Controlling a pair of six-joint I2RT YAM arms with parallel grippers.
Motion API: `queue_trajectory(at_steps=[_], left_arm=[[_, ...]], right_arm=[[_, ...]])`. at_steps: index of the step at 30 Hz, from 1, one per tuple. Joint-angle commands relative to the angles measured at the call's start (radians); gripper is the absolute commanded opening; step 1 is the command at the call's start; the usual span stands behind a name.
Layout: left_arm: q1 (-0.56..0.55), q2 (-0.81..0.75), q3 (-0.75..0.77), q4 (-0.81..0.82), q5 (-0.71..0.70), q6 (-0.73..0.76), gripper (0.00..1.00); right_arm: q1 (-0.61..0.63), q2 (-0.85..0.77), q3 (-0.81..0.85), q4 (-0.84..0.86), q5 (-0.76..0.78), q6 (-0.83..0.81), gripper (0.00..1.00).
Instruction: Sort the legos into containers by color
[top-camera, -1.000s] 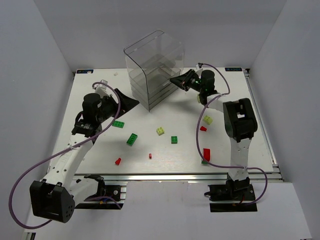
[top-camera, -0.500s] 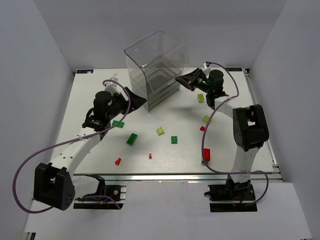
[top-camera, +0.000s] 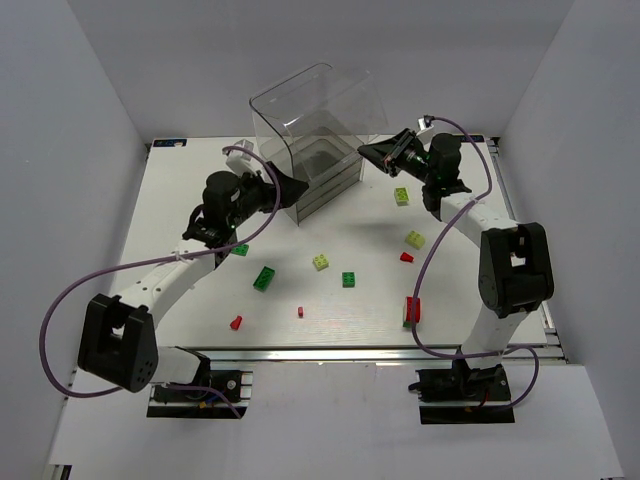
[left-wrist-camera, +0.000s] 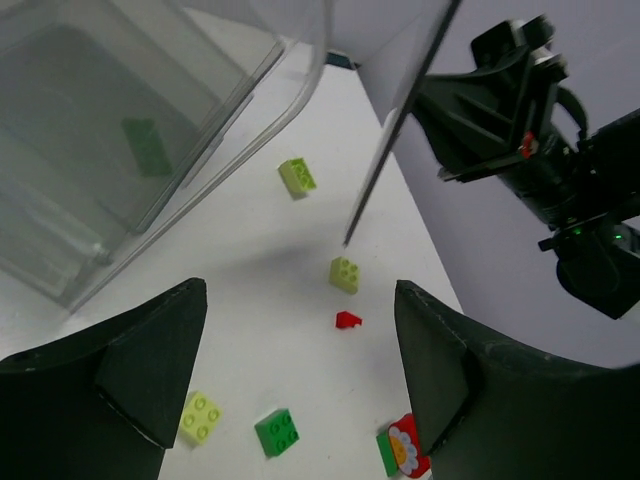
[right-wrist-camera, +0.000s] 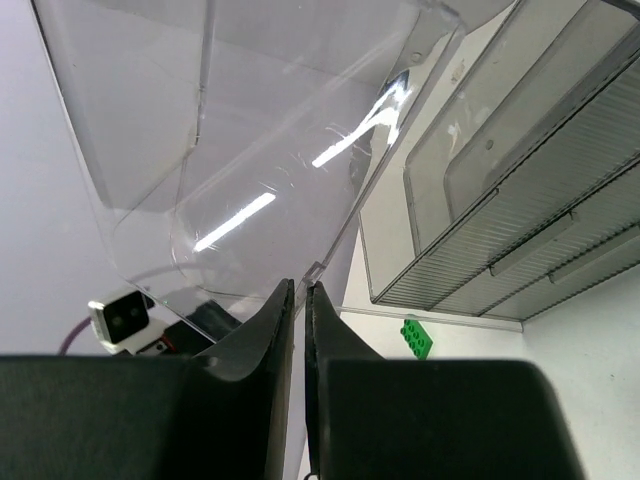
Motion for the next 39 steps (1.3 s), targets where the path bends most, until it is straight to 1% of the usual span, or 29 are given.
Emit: queue_trajectory(at_steps=[1,6,12,15,19,23,29,30,31,33,34,36,37,39], left_arm=[[-0.013,0.023,0.075,0.103,0.049,0.017,0.85],[-0.013,0.063,0.119,0.175,0.092,-0.027,0.88],[-0.013,0.097,0.145,0.142,0.093,-0.023,0.91],[-0.013,0.104,0.144,0.151,0.093,-0.023,0.91],[-0.013,0.138,0.177,0.169,0.106,-0.035,0.90],[-0.023,0.185,0.231,0.206,0.132,-0.066,0.86],[-0.023,0.224,0.267,0.234,0.163,-0.110,0.75],[-0.023,0.225,0.270,0.235,0.166,-0.116,0.70],[-0.023,0.224,0.268,0.244,0.174,-0.121,0.66],[-0.023,0.221,0.256,0.257,0.177,-0.138,0.57],[-0.023,0.215,0.253,0.269,0.178,-0.144,0.48],[-0.023,0.207,0.245,0.277,0.178,-0.158,0.40],[-0.023,0.202,0.245,0.281,0.178,-0.162,0.32],[-0.023,0.198,0.248,0.287,0.178,-0.172,0.29]], right_arm=[[-0.005,-0.055,0.015,0.012,-0.027,-0.041,0.00],[-0.003,-0.061,0.021,0.005,-0.029,-0.055,0.00],[-0.005,-0.075,0.019,0.010,-0.030,-0.059,0.00],[-0.002,-0.079,0.024,0.007,-0.036,-0.061,0.00],[-0.003,-0.092,0.025,0.004,-0.040,-0.065,0.00],[-0.003,-0.099,0.029,-0.001,-0.041,-0.072,0.00],[-0.003,-0.105,0.027,-0.004,-0.044,-0.082,0.01],[-0.002,-0.104,0.027,-0.004,-0.044,-0.082,0.01],[-0.005,-0.105,0.030,-0.001,-0.046,-0.084,0.03],[-0.002,-0.105,0.033,0.002,-0.049,-0.088,0.09],[-0.006,-0.105,0.035,0.004,-0.052,-0.096,0.17],[-0.003,-0.105,0.036,0.015,-0.059,-0.107,0.25],[-0.006,-0.107,0.038,0.019,-0.063,-0.116,0.32],[-0.008,-0.110,0.041,0.034,-0.089,-0.128,0.40]])
